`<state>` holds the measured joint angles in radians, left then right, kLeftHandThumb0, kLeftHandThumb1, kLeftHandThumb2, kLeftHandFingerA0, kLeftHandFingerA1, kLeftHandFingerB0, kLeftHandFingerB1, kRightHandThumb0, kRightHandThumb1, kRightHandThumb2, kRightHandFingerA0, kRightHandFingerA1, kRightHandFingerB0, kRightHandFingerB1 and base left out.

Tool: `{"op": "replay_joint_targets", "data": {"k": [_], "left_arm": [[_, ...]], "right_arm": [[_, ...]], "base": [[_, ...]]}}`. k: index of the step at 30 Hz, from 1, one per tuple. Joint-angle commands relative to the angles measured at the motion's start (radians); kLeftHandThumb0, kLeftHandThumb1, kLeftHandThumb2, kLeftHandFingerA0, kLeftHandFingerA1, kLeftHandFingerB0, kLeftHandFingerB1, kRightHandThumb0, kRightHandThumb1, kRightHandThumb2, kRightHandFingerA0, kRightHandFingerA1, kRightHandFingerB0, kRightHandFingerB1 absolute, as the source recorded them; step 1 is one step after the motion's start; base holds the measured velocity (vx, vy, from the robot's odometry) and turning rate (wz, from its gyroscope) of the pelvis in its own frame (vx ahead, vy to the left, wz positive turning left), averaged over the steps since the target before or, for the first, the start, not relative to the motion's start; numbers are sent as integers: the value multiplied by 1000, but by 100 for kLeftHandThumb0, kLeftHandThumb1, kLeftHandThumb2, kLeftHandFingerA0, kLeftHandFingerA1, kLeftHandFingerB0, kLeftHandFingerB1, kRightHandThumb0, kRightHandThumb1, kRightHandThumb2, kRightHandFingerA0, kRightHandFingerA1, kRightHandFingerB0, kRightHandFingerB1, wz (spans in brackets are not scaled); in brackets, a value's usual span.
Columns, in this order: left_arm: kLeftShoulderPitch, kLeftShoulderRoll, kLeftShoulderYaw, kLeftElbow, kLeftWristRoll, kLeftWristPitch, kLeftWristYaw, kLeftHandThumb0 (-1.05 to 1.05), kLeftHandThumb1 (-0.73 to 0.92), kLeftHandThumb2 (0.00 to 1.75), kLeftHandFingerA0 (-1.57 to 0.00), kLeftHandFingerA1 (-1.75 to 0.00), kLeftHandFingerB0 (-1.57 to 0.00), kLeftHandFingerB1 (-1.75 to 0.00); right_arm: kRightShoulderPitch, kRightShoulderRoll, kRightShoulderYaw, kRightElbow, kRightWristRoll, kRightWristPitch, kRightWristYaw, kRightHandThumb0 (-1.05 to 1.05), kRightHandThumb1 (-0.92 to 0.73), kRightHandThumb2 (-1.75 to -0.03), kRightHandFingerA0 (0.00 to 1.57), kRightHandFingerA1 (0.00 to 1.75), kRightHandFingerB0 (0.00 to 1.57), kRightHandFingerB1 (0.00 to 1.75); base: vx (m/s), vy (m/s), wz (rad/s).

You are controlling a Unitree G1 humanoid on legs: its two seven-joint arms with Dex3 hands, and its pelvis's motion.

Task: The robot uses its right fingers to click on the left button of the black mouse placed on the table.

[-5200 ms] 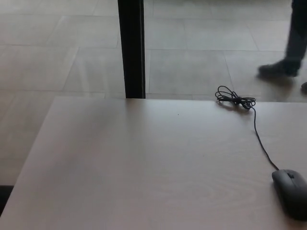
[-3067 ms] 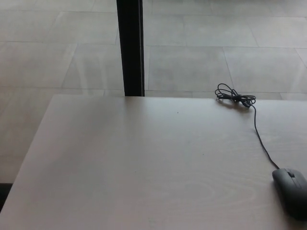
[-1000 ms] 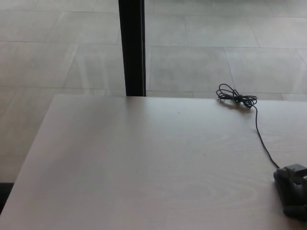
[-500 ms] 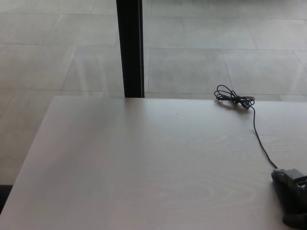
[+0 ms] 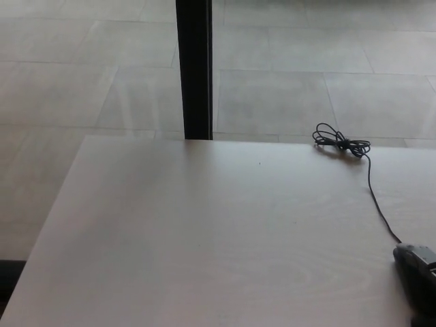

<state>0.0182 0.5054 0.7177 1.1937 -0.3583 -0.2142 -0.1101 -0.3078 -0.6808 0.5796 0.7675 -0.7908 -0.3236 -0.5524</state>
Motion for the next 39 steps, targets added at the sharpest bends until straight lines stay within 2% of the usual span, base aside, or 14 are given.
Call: {"op": "replay_joint_targets", "data": {"k": [1, 6, 7, 10, 11, 12, 13, 16, 17, 20, 35, 36, 37, 39], "left_arm": [[-3, 18, -1, -11, -18, -14, 4, -94, 88, 96, -75, -57, -54, -51], [-5, 21, -4, -3, -16, -23, 9, -93, 91, 93, -76, -57, -60, -51], [-1, 18, -3, -4, -16, -31, 9, -83, 86, 125, -72, -62, -59, -57], [1, 17, -3, -14, -19, -24, 9, -92, 92, 93, -75, -56, -63, -50], [1, 17, -3, -14, -18, -24, 12, -91, 91, 93, -76, -56, -65, -50], [1, 16, -1, -12, -20, -24, 12, -89, 92, 92, -77, -56, -64, -50], [4, 15, 1, -9, -23, -28, 2, -83, 86, 125, -73, -61, -63, -58], [7, 14, 2, -7, -23, -34, -3, -92, 92, 93, -76, -56, -63, -50], [7, 12, 3, -9, -26, -30, -1, -93, 92, 92, -76, -55, -64, -50], [3, 12, 3, -7, -26, -25, 10, -83, 84, 123, -76, -62, -65, -60], [13, 15, 8, 3, -35, -25, 12, -84, 82, 119, -73, -62, -64, -59], [10, 15, 14, 7, -43, -12, 10, -84, 82, 119, -75, -62, -63, -59], [10, 15, 11, 6, -40, -13, 12, -91, 92, 90, -79, -56, -63, -50], [17, 13, 5, 6, -33, -28, 8, -92, 91, 89, -77, -56, -63, -51]], "right_arm": [[52, -4, 42, 46, -62, 5, 35, -79, -89, -67, 46, 57, 44, 39], [8, -18, 38, -7, -58, 19, 99, -79, -92, -68, 40, 53, 40, 37], [-7, -24, 30, -29, -49, 23, 132, -79, -77, -117, 35, 60, 26, 48], [-23, -37, 10, -77, -34, 32, 174, -77, -91, -67, 38, 49, 37, 36], [-32, -37, 5, -79, -35, 29, 164, -73, -69, -111, 42, 62, 32, 50], [-49, -40, -6, -93, -39, 32, 157, -77, -90, -67, 39, 50, 36, 35], [-73, -47, -16, -118, -38, 44, 187, -75, -73, -112, 38, 60, 24, 47], [-110, -60, -48, -162, -17, 53, 244, -78, -74, -112, 36, 58, 25, 47], [-124, -61, -68, -168, -15, 46, 214, -77, -87, -66, 45, 47, 43, 36], [-161, -73, -112, -202, -4, 55, 256, -79, -92, -69, 40, 48, 37, 35], [-222, -162, -397, -287, 78, 30, 321, -81, -88, -67, 49, 53, 45, 37], [-214, -168, -411, -296, 78, 43, 324, -82, -69, -106, 45, 61, 39, 50], [-206, -179, -419, -288, 75, 34, 313, -82, -88, -65, 52, 52, 45, 36], [-184, -198, -443, -270, 78, 29, 295, -81, -70, -106, 45, 60, 39, 50]], "base": [[0, 0, 0], [0, 0, 0], [0, 0, 0], [0, 0, 0], [0, 0, 0], [0, 0, 0], [0, 0, 0], [0, 0, 0], [0, 0, 0], [0, 0, 0], [4, -1, 2], [0, 0, 0], [0, 0, 0], [0, 0, 0]]}}
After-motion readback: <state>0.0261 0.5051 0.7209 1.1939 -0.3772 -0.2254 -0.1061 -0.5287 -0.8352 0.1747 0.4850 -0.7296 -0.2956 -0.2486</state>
